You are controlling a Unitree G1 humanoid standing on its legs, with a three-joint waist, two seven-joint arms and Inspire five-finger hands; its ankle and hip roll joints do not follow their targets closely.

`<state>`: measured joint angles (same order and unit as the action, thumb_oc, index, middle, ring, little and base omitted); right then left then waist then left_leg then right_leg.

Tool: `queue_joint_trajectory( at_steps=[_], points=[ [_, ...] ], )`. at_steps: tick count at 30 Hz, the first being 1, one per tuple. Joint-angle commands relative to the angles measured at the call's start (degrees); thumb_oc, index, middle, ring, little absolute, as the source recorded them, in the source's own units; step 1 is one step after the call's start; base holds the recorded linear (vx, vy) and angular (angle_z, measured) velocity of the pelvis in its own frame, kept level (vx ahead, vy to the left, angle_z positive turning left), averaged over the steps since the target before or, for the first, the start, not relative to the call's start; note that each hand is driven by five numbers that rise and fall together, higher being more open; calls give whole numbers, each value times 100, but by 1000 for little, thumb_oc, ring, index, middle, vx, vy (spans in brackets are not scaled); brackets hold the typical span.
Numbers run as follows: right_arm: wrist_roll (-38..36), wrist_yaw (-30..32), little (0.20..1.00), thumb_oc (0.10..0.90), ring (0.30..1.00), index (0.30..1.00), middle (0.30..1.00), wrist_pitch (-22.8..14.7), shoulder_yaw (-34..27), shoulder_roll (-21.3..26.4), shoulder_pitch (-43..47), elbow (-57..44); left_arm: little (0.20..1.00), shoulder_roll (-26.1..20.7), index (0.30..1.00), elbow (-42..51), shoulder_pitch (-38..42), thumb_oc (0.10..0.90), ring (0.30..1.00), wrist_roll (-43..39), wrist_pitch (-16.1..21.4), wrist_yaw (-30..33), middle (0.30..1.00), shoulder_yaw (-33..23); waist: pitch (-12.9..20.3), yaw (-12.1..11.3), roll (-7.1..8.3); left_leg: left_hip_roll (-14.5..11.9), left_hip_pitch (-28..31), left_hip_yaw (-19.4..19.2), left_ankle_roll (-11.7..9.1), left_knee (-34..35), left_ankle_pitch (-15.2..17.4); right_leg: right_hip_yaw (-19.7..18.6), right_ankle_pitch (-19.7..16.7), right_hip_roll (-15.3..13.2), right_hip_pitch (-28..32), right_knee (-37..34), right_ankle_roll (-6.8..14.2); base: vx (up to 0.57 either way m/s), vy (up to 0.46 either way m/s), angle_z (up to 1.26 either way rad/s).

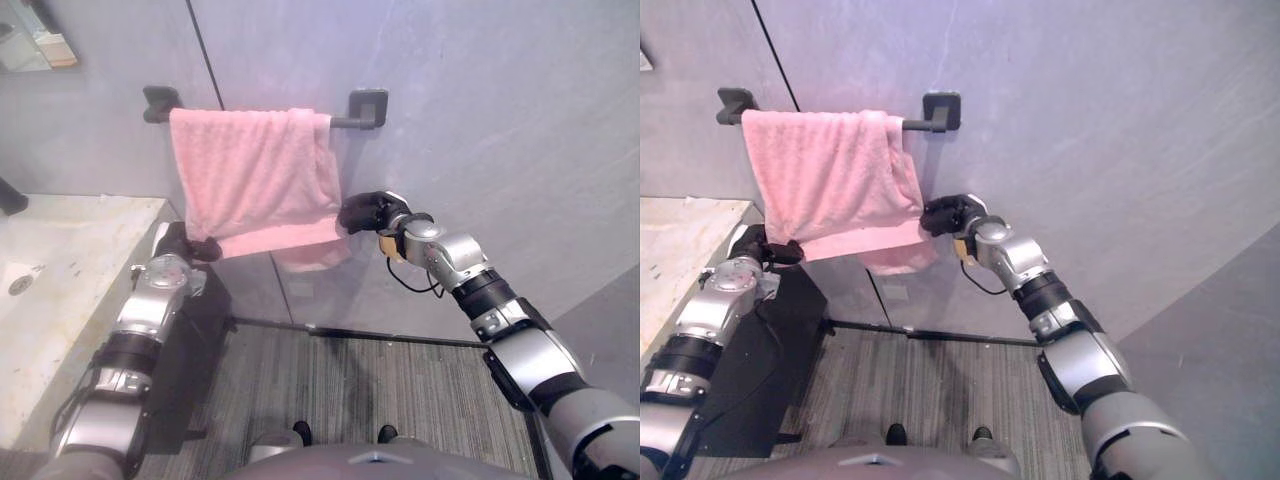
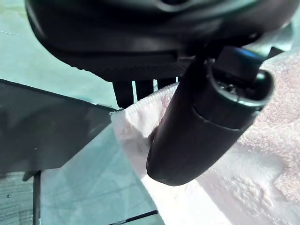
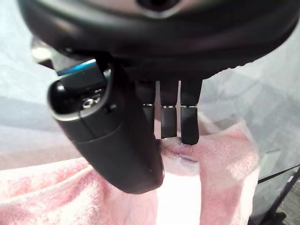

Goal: Organize the bathroom.

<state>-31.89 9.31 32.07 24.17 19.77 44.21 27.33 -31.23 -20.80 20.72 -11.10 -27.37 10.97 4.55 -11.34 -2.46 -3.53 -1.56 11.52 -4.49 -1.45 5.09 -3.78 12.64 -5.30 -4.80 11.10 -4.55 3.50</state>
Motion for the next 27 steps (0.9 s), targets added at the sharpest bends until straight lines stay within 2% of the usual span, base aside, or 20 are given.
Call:
queue_joint_trajectory(
  at_steps=[1, 10, 11, 12, 13, 16, 20, 21, 23, 24, 27],
  points=[
    [455, 611, 300, 400, 300, 300, 300, -544, -515, 868, 1260, 493, 300, -515, 300, -194, -110, 400, 300, 314, 370, 496, 300, -538, 555, -26, 100, 237, 123, -259, 9, -189, 563, -204, 554, 116, -63, 194, 125, 0, 0, 0],
    [466, 636, 300, 400, 300, 300, 300, -496, -564, 911, 1232, 479, 300, -533, 300, -58, -120, 400, 300, 287, 292, 465, 300, -545, 581, -5, 97, 239, 133, -256, 9, -184, 567, -250, 561, 118, -63, 196, 132, 0, 0, 0],
    [484, 581, 472, 515, 472, 472, 472, -467, -570, 913, 1227, 471, 300, -540, 300, -27, -123, 400, 300, 290, 316, 406, 300, -549, 577, -5, 97, 241, 130, -250, 10, -187, 568, -255, 561, 120, -69, 201, 131, 0, 0, 0],
    [498, 570, 825, 750, 825, 825, 825, -459, -573, 912, 1218, 466, 300, -540, 300, -9, -122, 400, 300, 285, 357, 330, 300, -555, 571, -5, 100, 244, 123, -249, 14, -194, 568, -262, 559, 121, -72, 202, 129, 0, 0, 0],
    [485, 551, 900, 800, 900, 900, 900, -448, -568, 918, 1216, 452, 300, -541, 300, 15, -115, 400, 300, 265, 394, 300, 300, -558, 564, -4, 102, 243, 118, -252, 14, -201, 567, -268, 555, 118, -75, 203, 130, 0, 0, 0],
    [458, 502, 900, 800, 900, 900, 900, -450, -545, 885, 1170, 441, 481, -518, 481, 115, -115, 521, 481, 129, 480, 206, 481, -569, 538, -8, 105, 247, 103, -252, 15, -227, 570, -281, 551, 116, -86, 217, 126, 0, 0, 0],
    [454, 514, 900, 800, 900, 900, 900, -509, -498, 814, 1154, 504, 580, -452, 580, 222, -110, 587, 580, 31, 465, 267, 580, -579, 517, -22, 102, 248, 106, -238, 10, -235, 573, -278, 544, 118, -79, 211, 127, 0, 0, 0],
    [447, 529, 900, 800, 900, 900, 900, -509, -490, 801, 1152, 501, 709, -439, 709, 256, -111, 673, 709, 32, 442, 283, 709, -586, 521, -25, 107, 247, 105, -239, 8, -233, 573, -280, 544, 120, -73, 200, 127, 0, 0, 0],
    [435, 536, 900, 800, 900, 900, 900, -521, -485, 792, 1138, 493, 851, -420, 851, 285, -115, 767, 851, 43, 454, 295, 851, -581, 530, -24, 117, 244, 100, -245, 7, -229, 570, -287, 544, 126, -70, 189, 126, 0, 0, 0],
    [437, 537, 900, 800, 900, 900, 900, -531, -484, 789, 1135, 500, 900, -421, 900, 282, -110, 800, 900, 47, 458, 291, 900, -579, 533, -26, 119, 243, 98, -245, 7, -230, 569, -288, 544, 127, -70, 188, 124, 0, 0, 0],
    [422, 564, 900, 800, 900, 900, 900, -514, -479, 786, 1156, 487, 900, -440, 900, 319, -94, 800, 900, 99, 393, 142, 900, -534, 527, -33, 122, 241, 80, -247, 8, -252, 571, -286, 543, 121, -84, 202, 126, 0, 0, 0]
  ],
)
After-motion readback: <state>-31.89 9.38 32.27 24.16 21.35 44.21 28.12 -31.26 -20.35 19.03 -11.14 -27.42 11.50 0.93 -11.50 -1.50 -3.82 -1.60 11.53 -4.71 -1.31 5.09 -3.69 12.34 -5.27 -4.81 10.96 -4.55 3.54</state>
